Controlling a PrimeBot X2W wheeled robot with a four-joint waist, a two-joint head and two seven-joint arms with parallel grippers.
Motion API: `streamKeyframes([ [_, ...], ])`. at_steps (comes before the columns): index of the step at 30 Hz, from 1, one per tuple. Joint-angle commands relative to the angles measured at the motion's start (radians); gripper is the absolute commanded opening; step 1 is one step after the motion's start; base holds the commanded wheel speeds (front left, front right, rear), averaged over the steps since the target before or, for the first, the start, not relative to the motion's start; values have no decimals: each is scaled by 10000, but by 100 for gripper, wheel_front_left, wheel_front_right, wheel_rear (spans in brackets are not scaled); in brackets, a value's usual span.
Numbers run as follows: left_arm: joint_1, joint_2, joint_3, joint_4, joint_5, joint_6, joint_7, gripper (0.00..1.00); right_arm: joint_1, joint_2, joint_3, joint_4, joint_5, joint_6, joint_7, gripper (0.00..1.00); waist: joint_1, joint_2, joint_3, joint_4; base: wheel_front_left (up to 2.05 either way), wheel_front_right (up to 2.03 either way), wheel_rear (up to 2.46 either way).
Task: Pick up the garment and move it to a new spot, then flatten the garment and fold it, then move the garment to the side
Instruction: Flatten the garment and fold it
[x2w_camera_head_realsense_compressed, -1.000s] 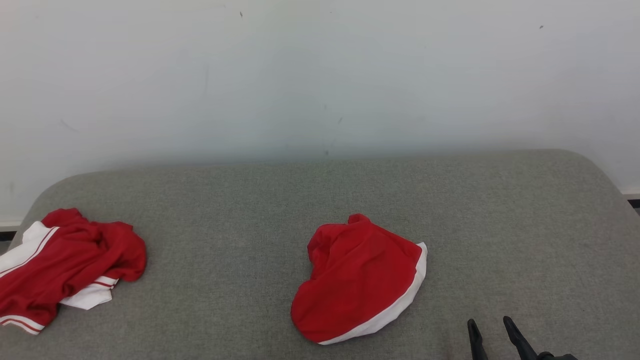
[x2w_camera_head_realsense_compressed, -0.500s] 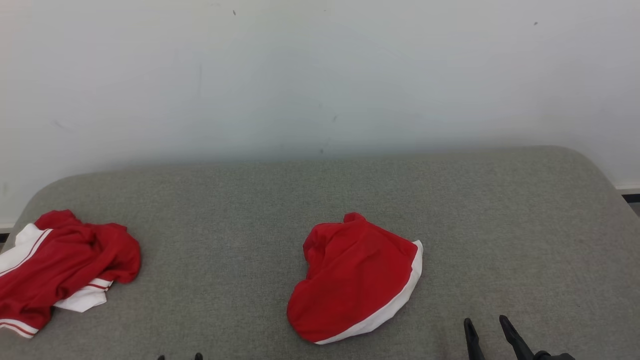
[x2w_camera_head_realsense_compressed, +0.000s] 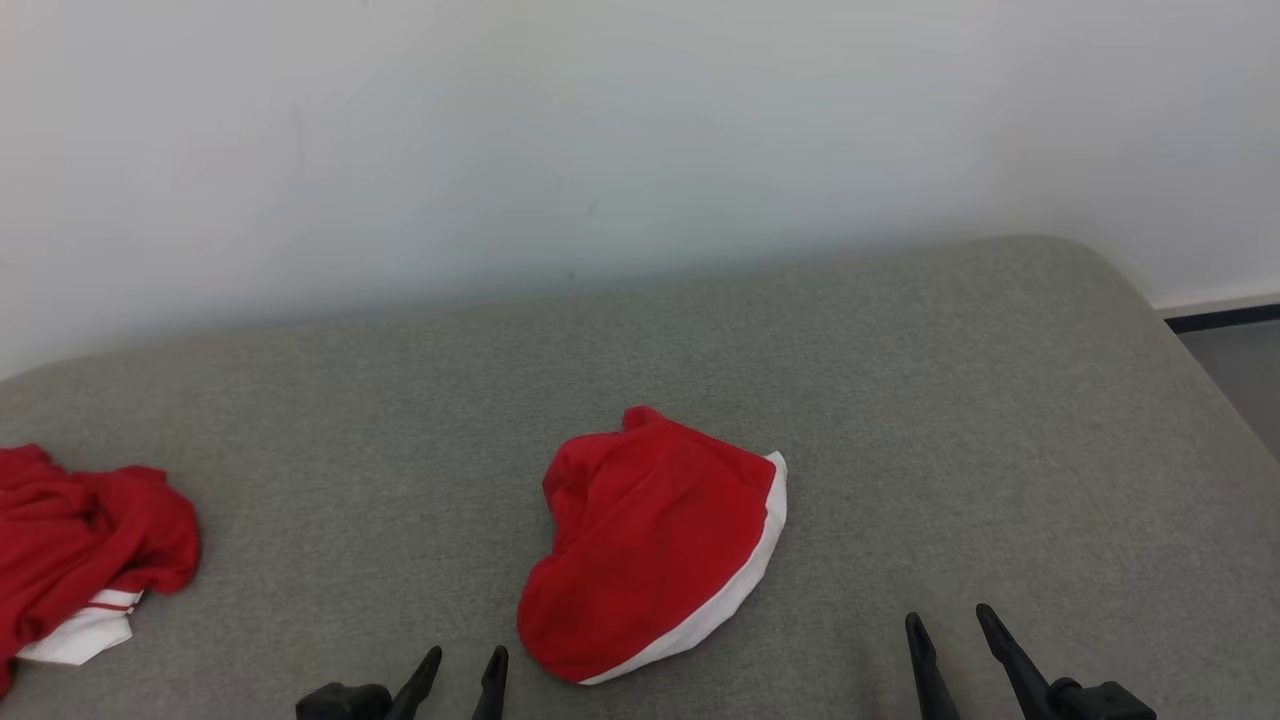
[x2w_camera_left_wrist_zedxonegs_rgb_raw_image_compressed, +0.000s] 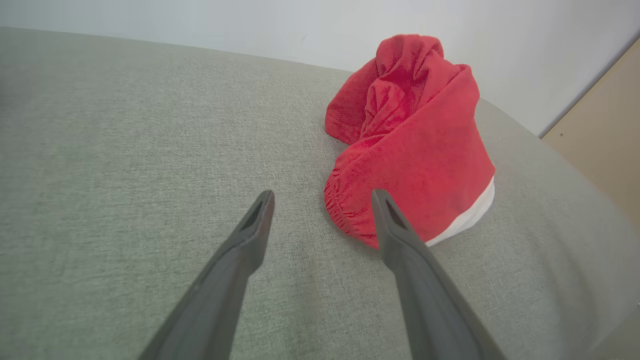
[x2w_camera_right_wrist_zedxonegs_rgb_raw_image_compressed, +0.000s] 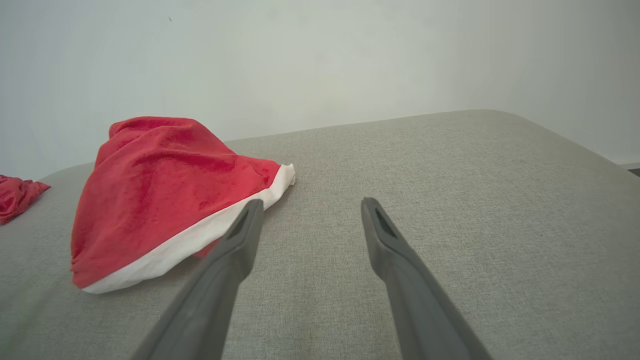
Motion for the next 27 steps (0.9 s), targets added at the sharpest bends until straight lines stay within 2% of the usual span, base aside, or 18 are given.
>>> streamKeyframes([
  [1, -421, 36, -277, 379, -430, 11, 339, 100, -113, -16, 20, -57, -14, -23, 3, 100, -1, 0, 422, -664, 0, 0, 0],
  [9, -913, 45, -423, 1287, -1063, 11, 723, 100, -183, 10, -10, -104, 3, -24, -9, 100, -1, 0, 777, -1425, 0, 0, 0],
  [15, -1100, 49, -430, 1626, -1263, 21, 790, 100, -275, 31, 40, -61, 56, -24, -31, 100, -1, 0, 872, -1658, 0, 0, 0],
  [20, -1321, -7, -425, 2007, -1223, 247, 900, 100, -380, 82, 121, -25, 50, -23, -49, 100, -1, 0, 924, -1813, 0, 0, 0],
  [21, -1362, -19, -431, 2057, -1195, 286, 865, 46, -376, 88, 130, -17, 54, -24, -54, 100, -1, 0, 931, -1833, 0, 0, 0],
  [22, -1413, -10, -425, 2082, -1133, 353, 786, 17, -377, 96, 134, -6, 60, -24, -58, 100, -1, 0, 938, -1852, 0, 0, 0],
  [23, -1445, -17, -404, 2110, -1113, 378, 706, 0, -381, 103, 135, 1, 67, -24, -63, 100, -1, 0, 942, -1869, 0, 0, 0],
  [27, -1581, -82, -271, 2036, -1190, 492, 330, 0, -373, 108, 92, 21, 89, -23, -77, 100, -1, 0, 932, -1881, 0, 0, 0],
])
